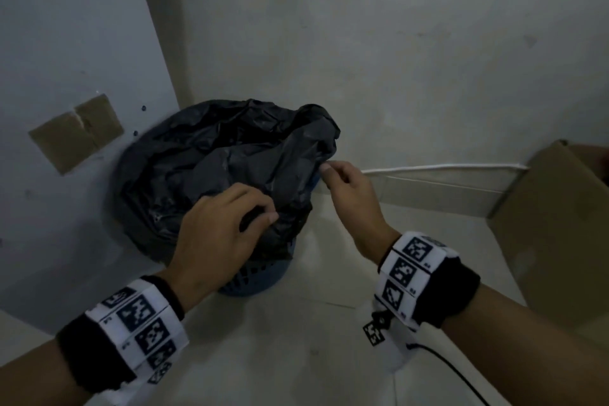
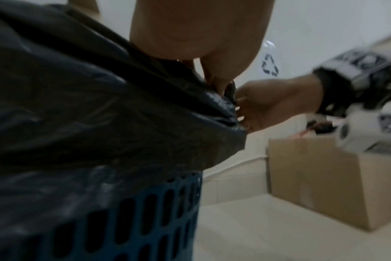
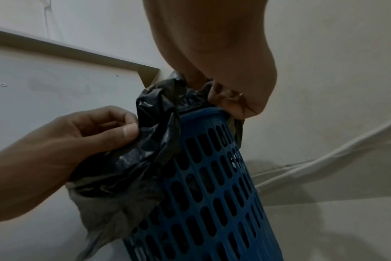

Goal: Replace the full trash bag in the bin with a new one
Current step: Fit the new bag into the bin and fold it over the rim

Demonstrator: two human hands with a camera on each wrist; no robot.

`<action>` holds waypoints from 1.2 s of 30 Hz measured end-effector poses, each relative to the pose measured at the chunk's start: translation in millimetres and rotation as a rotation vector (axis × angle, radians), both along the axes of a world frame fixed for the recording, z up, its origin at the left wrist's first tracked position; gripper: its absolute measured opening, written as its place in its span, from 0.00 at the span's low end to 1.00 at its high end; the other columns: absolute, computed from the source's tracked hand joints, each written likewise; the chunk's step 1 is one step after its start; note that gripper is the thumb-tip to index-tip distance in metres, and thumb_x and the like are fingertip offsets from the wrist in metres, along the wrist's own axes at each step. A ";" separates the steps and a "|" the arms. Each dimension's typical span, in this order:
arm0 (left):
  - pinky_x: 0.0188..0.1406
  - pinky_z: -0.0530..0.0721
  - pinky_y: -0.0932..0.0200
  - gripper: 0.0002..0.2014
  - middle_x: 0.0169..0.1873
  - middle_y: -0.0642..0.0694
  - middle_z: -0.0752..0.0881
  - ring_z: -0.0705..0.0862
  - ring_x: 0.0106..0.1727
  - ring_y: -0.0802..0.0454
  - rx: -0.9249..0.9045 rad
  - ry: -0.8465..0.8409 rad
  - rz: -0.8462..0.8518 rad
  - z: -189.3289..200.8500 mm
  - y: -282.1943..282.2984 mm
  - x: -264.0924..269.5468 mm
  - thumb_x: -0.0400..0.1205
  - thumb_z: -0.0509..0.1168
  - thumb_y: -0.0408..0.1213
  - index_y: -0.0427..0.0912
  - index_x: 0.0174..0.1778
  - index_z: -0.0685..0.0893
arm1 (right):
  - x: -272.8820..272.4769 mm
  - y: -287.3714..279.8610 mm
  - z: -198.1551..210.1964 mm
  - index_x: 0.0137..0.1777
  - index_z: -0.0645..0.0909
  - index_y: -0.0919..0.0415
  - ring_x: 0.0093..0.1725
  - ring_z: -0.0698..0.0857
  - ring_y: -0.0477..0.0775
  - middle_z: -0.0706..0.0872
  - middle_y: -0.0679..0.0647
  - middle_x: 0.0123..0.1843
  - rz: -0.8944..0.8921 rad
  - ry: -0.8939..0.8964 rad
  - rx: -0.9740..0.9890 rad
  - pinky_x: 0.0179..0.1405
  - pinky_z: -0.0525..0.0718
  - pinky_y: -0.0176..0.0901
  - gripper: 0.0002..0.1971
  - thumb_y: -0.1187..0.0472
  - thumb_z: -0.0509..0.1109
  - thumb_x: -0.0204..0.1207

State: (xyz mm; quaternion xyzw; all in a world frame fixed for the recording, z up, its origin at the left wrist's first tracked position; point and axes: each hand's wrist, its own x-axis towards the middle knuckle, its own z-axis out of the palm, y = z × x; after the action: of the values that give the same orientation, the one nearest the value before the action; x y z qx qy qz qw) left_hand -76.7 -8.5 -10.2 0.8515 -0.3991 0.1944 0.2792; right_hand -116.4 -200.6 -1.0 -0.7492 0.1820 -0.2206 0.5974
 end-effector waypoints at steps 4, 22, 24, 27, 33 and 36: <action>0.33 0.74 0.66 0.08 0.36 0.56 0.81 0.79 0.34 0.58 -0.186 0.215 -0.031 2.3 -2.9 0.8 0.86 0.59 0.46 0.53 0.41 0.77 | 9.9 -2.8 11.8 0.68 0.76 0.60 0.56 0.80 0.49 0.81 0.48 0.57 0.015 0.110 0.026 0.52 0.76 0.41 0.23 0.45 0.67 0.80; 0.16 0.65 0.60 0.14 0.19 0.53 0.72 0.72 0.18 0.58 0.026 0.106 0.087 0.7 8.2 3.5 0.85 0.48 0.55 0.51 0.44 0.70 | 14.2 -11.8 34.2 0.70 0.78 0.67 0.67 0.84 0.62 0.84 0.62 0.68 0.236 -0.108 0.664 0.69 0.80 0.59 0.25 0.47 0.60 0.84; 0.17 0.63 0.64 0.17 0.20 0.54 0.72 0.72 0.20 0.60 0.047 0.075 0.086 0.8 8.2 2.9 0.84 0.46 0.61 0.52 0.44 0.71 | 13.9 -9.0 31.5 0.59 0.79 0.68 0.61 0.87 0.62 0.87 0.64 0.61 0.156 -0.101 0.467 0.65 0.83 0.63 0.29 0.40 0.70 0.73; 0.19 0.63 0.66 0.23 0.26 0.58 0.76 0.72 0.25 0.61 0.103 0.016 0.126 -2.1 11.4 3.7 0.81 0.43 0.67 0.54 0.47 0.74 | 12.1 -2.3 22.4 0.46 0.72 0.58 0.46 0.81 0.53 0.79 0.59 0.45 0.061 -0.053 0.154 0.54 0.83 0.59 0.21 0.39 0.71 0.75; 0.20 0.73 0.55 0.29 0.21 0.53 0.73 0.75 0.25 0.53 0.105 -0.095 0.139 -8.0 34.2 20.5 0.83 0.42 0.66 0.51 0.26 0.70 | 8.5 -19.6 1.2 0.56 0.77 0.60 0.55 0.83 0.55 0.83 0.55 0.55 -0.043 0.085 -0.082 0.57 0.79 0.53 0.32 0.29 0.60 0.75; 0.24 0.65 0.57 0.26 0.21 0.53 0.69 0.71 0.25 0.50 0.086 -0.139 0.107 -5.5 43.1 32.4 0.85 0.45 0.61 0.50 0.26 0.65 | 5.0 -3.3 -27.1 0.79 0.67 0.44 0.79 0.70 0.53 0.70 0.46 0.80 0.149 0.178 -0.082 0.78 0.68 0.54 0.47 0.17 0.49 0.65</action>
State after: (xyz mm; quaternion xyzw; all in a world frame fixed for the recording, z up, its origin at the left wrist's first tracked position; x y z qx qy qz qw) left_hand -44.3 34.6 -15.7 0.8674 -0.3792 0.2502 0.2031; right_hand -111.4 -204.0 -28.1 -0.8012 0.1687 -0.1156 0.5624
